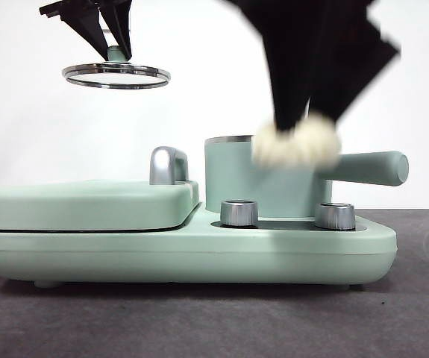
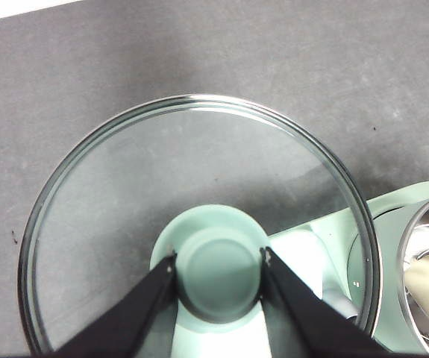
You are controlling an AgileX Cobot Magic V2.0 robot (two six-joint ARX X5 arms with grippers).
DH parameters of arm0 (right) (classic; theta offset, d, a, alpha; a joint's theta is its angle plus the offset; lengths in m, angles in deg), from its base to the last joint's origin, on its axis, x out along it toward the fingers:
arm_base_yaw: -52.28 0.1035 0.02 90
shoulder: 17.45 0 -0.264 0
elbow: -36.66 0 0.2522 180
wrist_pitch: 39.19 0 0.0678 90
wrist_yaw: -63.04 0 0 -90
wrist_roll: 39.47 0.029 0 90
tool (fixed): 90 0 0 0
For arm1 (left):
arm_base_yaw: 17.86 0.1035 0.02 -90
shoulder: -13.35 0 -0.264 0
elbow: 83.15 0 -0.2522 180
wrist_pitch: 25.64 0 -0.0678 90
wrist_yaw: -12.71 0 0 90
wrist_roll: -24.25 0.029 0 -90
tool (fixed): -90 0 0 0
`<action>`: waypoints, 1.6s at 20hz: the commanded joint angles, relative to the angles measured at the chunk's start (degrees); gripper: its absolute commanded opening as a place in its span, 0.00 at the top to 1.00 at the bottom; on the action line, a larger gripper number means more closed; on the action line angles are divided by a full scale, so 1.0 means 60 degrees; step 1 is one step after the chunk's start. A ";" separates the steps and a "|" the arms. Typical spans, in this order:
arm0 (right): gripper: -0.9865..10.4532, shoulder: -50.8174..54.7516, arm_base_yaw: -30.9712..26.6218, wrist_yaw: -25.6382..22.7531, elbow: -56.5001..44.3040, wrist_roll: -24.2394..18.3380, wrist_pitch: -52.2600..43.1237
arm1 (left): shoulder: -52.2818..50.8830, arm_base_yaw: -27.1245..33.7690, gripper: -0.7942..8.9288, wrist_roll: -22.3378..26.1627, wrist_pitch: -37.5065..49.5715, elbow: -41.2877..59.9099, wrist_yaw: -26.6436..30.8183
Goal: Put the buns in a small steamer
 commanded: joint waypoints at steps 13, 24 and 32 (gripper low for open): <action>0.77 -0.4371 -0.3238 -0.0769 0.5890 -0.1497 0.1308 | -0.0087 -0.0044 0.86 -0.0025 0.0047 -0.0412 -0.0015; 0.77 -0.5231 -0.3399 -0.0798 0.5887 -0.1683 0.0747 | -0.0087 -0.0040 0.86 -0.0025 0.0055 -0.0412 -0.0015; 0.62 -0.5238 -0.3508 -0.0801 0.5890 -0.1672 0.0605 | -0.0087 -0.0040 0.86 -0.0025 0.0055 -0.0408 -0.0015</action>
